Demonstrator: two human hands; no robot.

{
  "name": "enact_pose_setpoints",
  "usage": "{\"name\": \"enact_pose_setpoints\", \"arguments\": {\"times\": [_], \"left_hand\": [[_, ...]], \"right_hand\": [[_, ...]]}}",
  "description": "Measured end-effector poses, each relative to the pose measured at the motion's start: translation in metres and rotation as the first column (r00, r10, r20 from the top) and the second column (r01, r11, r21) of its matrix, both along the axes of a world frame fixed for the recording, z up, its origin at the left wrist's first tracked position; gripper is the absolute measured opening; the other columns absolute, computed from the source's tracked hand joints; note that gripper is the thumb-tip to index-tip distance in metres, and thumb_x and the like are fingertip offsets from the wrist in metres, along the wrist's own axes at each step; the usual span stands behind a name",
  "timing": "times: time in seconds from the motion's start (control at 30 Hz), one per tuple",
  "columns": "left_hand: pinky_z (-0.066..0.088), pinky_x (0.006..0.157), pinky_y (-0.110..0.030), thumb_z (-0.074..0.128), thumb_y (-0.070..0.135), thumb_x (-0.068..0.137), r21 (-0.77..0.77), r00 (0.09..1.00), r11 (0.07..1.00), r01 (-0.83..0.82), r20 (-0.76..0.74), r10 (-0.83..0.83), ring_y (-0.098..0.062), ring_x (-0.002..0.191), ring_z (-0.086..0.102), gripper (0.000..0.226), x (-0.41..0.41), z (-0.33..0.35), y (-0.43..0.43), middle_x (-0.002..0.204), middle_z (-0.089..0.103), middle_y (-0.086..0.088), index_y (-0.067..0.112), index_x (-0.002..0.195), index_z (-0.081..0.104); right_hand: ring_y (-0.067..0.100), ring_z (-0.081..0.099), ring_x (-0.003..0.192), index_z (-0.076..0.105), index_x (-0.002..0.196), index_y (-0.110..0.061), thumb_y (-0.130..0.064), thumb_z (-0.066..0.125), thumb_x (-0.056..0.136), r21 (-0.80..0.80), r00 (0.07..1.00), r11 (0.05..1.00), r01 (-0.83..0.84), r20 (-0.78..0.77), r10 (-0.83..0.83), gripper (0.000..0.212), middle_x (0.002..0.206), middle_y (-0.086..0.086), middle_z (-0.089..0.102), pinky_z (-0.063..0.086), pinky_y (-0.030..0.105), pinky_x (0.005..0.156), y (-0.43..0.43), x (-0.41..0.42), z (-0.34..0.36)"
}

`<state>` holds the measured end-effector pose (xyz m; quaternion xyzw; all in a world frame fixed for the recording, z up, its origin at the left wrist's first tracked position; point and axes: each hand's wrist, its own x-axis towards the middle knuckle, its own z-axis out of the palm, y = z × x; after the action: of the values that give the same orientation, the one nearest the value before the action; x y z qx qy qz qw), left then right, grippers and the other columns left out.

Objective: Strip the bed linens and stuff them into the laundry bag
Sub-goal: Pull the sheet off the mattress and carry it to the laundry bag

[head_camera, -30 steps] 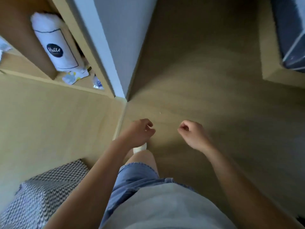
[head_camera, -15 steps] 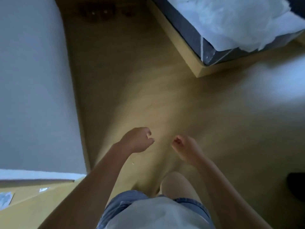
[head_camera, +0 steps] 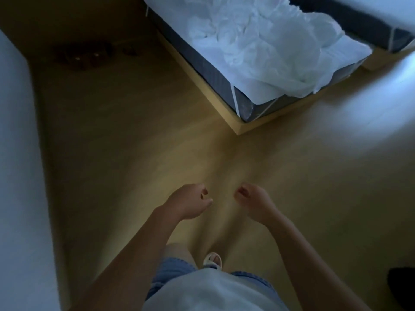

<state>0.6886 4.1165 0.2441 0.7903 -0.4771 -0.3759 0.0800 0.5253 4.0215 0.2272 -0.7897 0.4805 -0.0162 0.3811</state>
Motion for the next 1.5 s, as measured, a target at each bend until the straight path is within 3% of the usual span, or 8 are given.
{"name": "enact_pose_setpoints", "arguments": {"times": [0.13, 0.3, 0.63, 0.87, 1.07, 1.13, 1.27, 1.5], "left_hand": [[0.047, 0.091, -0.029, 0.056, 0.038, 0.093, 0.053, 0.999, 0.999, 0.005, -0.042, -0.002, -0.02, 0.108, 0.058, 0.041, 0.016, -0.005, -0.063, 0.121, 0.062, -0.005, 0.015, 0.126, 0.056], [0.046, 0.09, -0.028, 0.055, 0.039, 0.092, 0.056, 0.998, 0.998, -0.018, -0.06, 0.021, -0.018, 0.108, 0.058, 0.04, 0.071, -0.019, -0.16, 0.122, 0.061, -0.002, 0.018, 0.126, 0.056], [0.047, 0.091, -0.031, 0.053, 0.038, 0.094, 0.026, 0.994, 0.994, 0.102, -0.036, -0.101, -0.02, 0.109, 0.058, 0.043, 0.19, 0.0, -0.414, 0.123, 0.061, -0.004, 0.015, 0.13, 0.054], [0.048, 0.091, -0.033, 0.054, 0.036, 0.094, 0.066, 0.988, 0.989, 0.129, -0.091, -0.123, -0.022, 0.109, 0.058, 0.044, 0.217, -0.013, -0.557, 0.124, 0.06, -0.005, 0.015, 0.132, 0.051], [0.048, 0.083, -0.031, 0.051, 0.034, 0.096, 0.019, 0.995, 0.997, 0.076, -0.06, -0.075, -0.019, 0.105, 0.058, 0.038, 0.234, -0.017, -0.697, 0.124, 0.06, -0.003, 0.018, 0.13, 0.05], [0.048, 0.087, -0.032, 0.051, 0.036, 0.096, 0.018, 0.996, 0.998, 0.059, -0.066, -0.058, -0.02, 0.11, 0.057, 0.042, 0.243, -0.018, -0.735, 0.13, 0.057, -0.003, 0.018, 0.134, 0.047], [0.045, 0.099, -0.038, 0.048, 0.041, 0.097, 0.072, 0.996, 0.997, 0.035, -0.09, -0.028, -0.025, 0.121, 0.051, 0.052, 0.266, -0.023, -0.804, 0.14, 0.049, -0.008, 0.016, 0.142, 0.039], [0.044, 0.096, -0.037, 0.05, 0.038, 0.095, 0.108, 0.986, 0.981, 0.163, -0.064, -0.157, -0.026, 0.121, 0.051, 0.053, 0.328, -0.058, -0.939, 0.137, 0.052, -0.009, 0.012, 0.14, 0.039]], "right_hand": [[0.021, 0.052, 0.068, 0.06, 0.079, -0.005, -0.019, 0.057, 0.088, 0.015, 1.0, 1.0, -0.013, -0.007, 0.013, 0.016, 0.066, 0.001, 0.053, 0.036, 0.03, 0.059, -0.068, 0.025, -0.011], [0.017, 0.051, 0.067, 0.062, 0.082, -0.008, -0.02, 0.056, 0.087, 0.042, 1.0, 0.999, 0.006, -0.028, -0.005, 0.014, 0.067, -0.003, 0.055, 0.039, 0.028, 0.06, -0.165, 0.071, -0.026], [0.013, 0.05, 0.065, 0.057, 0.076, -0.012, -0.02, 0.055, 0.088, 0.021, 0.997, 0.999, 0.029, -0.076, -0.028, 0.015, 0.068, -0.005, 0.052, 0.039, 0.027, 0.059, -0.379, 0.182, -0.002], [0.004, 0.042, 0.054, 0.052, 0.071, -0.015, -0.017, 0.054, 0.088, 0.059, 0.992, 0.995, 0.084, -0.097, -0.078, 0.017, 0.063, -0.008, 0.048, 0.032, 0.021, 0.051, -0.511, 0.208, -0.01], [0.018, 0.055, 0.075, 0.06, 0.081, -0.014, -0.02, 0.052, 0.088, 0.041, 0.996, 0.997, 0.058, -0.073, -0.055, 0.011, 0.082, 0.0, 0.06, 0.041, 0.029, 0.065, -0.648, 0.238, -0.013], [0.018, 0.056, 0.077, 0.058, 0.082, -0.015, -0.021, 0.051, 0.089, 0.045, 0.995, 0.998, 0.037, -0.091, -0.033, 0.011, 0.082, -0.001, 0.06, 0.043, 0.03, 0.068, -0.687, 0.249, -0.013], [0.02, 0.055, 0.074, 0.057, 0.08, -0.013, -0.018, 0.05, 0.089, 0.03, 0.99, 0.999, 0.032, -0.138, -0.027, 0.012, 0.08, 0.002, 0.06, 0.039, 0.026, 0.059, -0.762, 0.275, -0.01], [0.024, 0.056, 0.08, 0.06, 0.09, -0.009, -0.02, 0.05, 0.09, 0.072, 0.971, 0.993, 0.091, -0.229, -0.072, 0.016, 0.089, 0.006, 0.062, 0.041, 0.029, 0.067, -0.884, 0.347, -0.03]]}}
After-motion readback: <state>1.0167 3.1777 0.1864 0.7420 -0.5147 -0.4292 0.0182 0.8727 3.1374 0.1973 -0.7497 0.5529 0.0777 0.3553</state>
